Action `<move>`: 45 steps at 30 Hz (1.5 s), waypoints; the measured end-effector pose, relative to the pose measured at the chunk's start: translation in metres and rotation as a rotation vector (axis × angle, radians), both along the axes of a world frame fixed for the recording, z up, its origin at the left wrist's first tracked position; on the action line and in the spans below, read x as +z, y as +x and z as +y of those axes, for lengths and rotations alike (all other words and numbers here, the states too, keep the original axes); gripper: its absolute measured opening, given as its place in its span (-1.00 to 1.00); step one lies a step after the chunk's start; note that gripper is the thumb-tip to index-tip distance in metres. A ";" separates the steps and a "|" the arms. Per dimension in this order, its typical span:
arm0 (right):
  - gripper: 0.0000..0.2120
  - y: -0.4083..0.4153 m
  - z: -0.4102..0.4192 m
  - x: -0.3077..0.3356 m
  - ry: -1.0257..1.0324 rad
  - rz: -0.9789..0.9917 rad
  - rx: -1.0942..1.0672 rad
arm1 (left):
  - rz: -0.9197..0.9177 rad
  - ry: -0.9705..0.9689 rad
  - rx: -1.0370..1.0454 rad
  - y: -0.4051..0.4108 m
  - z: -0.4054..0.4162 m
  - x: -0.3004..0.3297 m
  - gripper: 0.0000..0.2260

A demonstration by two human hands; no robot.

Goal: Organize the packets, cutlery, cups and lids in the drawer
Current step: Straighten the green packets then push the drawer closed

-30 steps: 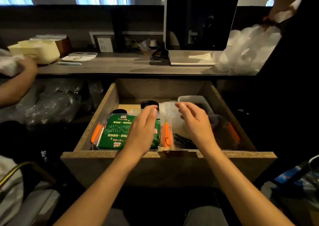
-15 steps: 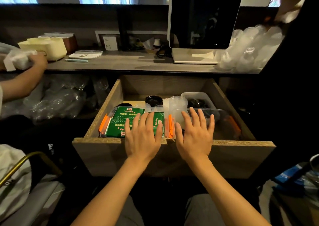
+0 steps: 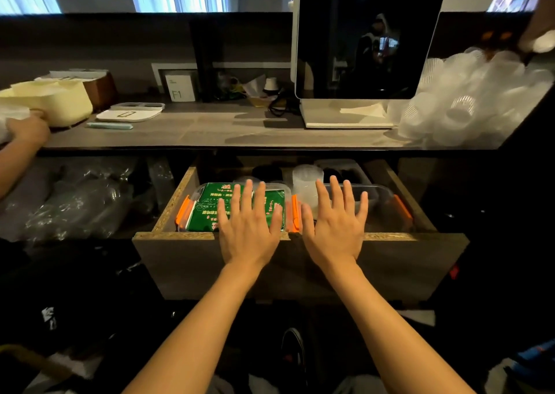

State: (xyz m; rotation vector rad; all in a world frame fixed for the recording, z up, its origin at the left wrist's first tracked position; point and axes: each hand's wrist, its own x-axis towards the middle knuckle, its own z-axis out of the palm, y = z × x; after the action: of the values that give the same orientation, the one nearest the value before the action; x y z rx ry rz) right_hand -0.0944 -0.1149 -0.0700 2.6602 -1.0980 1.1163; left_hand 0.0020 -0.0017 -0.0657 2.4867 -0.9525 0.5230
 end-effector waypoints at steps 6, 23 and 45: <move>-0.44 0.023 -0.028 -0.001 -0.099 -0.047 0.004 | -0.085 -0.023 -0.008 0.023 -0.028 -0.002 -0.37; -0.39 0.066 -0.066 0.004 -0.109 -0.033 0.014 | -0.186 -0.052 -0.014 0.068 -0.066 -0.002 -0.41; -0.42 0.149 -0.139 0.008 -0.026 0.091 0.057 | -0.163 0.137 -0.048 0.156 -0.133 -0.004 -0.33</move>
State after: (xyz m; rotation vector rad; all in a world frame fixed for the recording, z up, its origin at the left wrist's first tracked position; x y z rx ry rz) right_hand 0.0549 -0.2541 -0.0618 2.7089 -0.9910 0.9994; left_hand 0.1578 -0.1345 -0.0694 2.5654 -1.1427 0.6735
